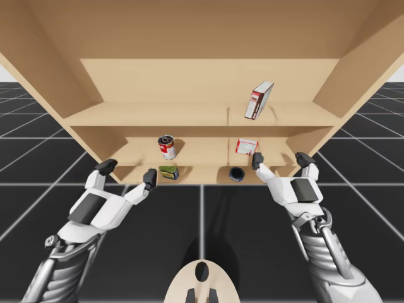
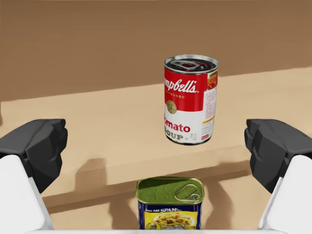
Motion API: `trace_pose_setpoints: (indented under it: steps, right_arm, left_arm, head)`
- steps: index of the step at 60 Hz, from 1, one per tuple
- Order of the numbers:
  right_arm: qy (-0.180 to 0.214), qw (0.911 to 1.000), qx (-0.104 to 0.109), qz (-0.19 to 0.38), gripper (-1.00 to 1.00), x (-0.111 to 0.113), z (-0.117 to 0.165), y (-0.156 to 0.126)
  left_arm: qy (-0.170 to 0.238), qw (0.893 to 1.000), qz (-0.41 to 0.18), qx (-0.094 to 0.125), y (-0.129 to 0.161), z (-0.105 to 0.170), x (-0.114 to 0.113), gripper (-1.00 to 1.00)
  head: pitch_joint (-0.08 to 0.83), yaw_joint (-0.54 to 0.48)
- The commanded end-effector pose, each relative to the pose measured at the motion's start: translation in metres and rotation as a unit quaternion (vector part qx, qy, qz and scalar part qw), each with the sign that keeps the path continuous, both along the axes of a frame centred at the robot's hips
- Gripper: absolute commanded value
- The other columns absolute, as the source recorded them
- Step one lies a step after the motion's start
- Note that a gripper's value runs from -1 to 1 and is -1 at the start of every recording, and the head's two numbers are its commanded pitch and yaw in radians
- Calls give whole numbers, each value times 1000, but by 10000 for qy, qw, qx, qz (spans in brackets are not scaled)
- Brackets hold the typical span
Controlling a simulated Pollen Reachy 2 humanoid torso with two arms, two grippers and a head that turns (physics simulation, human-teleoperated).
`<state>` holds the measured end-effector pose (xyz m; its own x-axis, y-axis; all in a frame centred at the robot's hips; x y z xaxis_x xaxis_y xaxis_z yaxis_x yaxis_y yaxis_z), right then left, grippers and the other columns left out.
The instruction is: Find the potted meat can on the shelf and bring it to me.
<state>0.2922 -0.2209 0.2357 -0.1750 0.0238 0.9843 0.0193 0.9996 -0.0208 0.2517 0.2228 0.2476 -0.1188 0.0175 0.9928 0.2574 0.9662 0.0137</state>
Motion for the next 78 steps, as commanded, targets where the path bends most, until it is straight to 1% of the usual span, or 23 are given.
trace_pose_setpoints:
  steps: [1, 6, 8, 11, 14, 15, 19, 24, 33, 34, 42, 43, 45, 48, 51, 54, 57, 59, 62, 65, 69, 78]
  right_arm:
    - [-7, 9999, 164, -15, -1000, -1, -1, 3]
    - [-41, 9998, 181, -34, -1000, -1, 0, 2]
    - [-50, 9998, 181, -39, -1000, -1, 0, 1]
    - [-60, 9998, 178, -49, -1000, 0, 0, 1]
    - [-69, 9998, 176, -58, -1000, 0, 0, 0]
    - [-73, 9998, 175, -63, -1000, 0, 0, 0]
    - [-83, 9998, 161, -73, -1000, 0, 0, 0]
    - [-90, 9998, 160, -72, -1000, 0, 0, -1]
    - [-98, 9998, 147, -84, -1000, 0, 0, -1]
    - [-97, 9998, 147, -85, -1000, 0, 0, -1]
    - [-105, 9998, 134, -93, -1000, 0, 0, -1]
    - [-105, 9998, 130, -97, -1000, 0, 0, 0]
    - [-105, 9998, 132, -94, -1000, 0, -1, 0]
    - [-110, 9998, 125, -98, -1000, 0, 0, -1]
    - [-118, 9998, 129, -102, -1000, 0, 0, -1]
    - [-119, 9998, 127, -106, -1000, 0, 0, -1]
    - [-117, 9998, 123, -115, -1000, 0, -1, -1]
    - [-115, 9998, 124, -115, -1000, 0, -1, -1]
    - [-116, 9998, 121, -118, -1000, 0, -1, -1]
    - [-117, 9998, 117, -125, -1000, 0, -1, -1]
    - [-115, 9998, 118, -126, -1000, 0, -1, -1]
    - [-127, 9998, 116, -138, -1000, 0, 0, -1]
  left_arm:
    - [233, 9986, -408, -231, -16, -29, -23, -1000]
    - [314, 9984, -412, -216, -19, -50, -24, -1000]
    - [414, 9981, -416, -200, -20, -58, -22, -1000]
    - [638, 9965, -482, -259, -23, -70, -18, -1000]
    - [691, 9962, -492, -221, -25, -77, -16, -1000]
    - [739, 9959, -498, -181, -27, -83, -12, -1000]
    - [873, 9946, -530, -169, -32, -93, -4, -1000]
    - [947, 9941, -516, -146, -36, -101, 8, -1000]
    - [987, 9943, -408, -30, -42, -110, 32, -1000]
    - [998, 9943, -375, -17, -43, -112, 37, -1000]
    - [1095, 9933, -373, 51, -49, -118, 52, -1000]
    - [1113, 9931, -349, 71, -50, -119, 57, -1000]
    - [1192, 9922, -371, 42, -52, -120, 61, -1000]
    - [1220, 9920, -316, 74, -55, -122, 70, -1000]
    - [1271, 9914, -304, 37, -57, -122, 76, -1000]
    - [1268, 9917, -209, 77, -58, -123, 85, -1000]
    - [1343, 9908, -186, 32, -59, -124, 91, -1000]
    - [1335, 9910, -108, 68, -59, -125, 97, -1000]
    - [1408, 9899, -137, 21, -59, -126, 100, -1000]
    - [1423, 9898, -90, 48, -60, -128, 106, -1000]
    - [1567, 9875, -136, -46, -62, -130, 112, -1000]
    - [1736, 9846, -200, -111, -69, -134, 122, -1000]
  head:
    - [599, 206]
    - [599, 208]
    - [599, 208]
    - [600, 209]
    - [600, 210]
    - [600, 211]
    - [601, 211]
    - [603, 211]
    - [605, 211]
    - [606, 210]
    - [608, 207]
    - [609, 206]
    - [609, 206]
    - [610, 207]
    - [611, 206]
    - [611, 205]
    - [613, 205]
    - [613, 203]
    - [613, 203]
    - [615, 201]
    - [616, 200]
    - [617, 201]
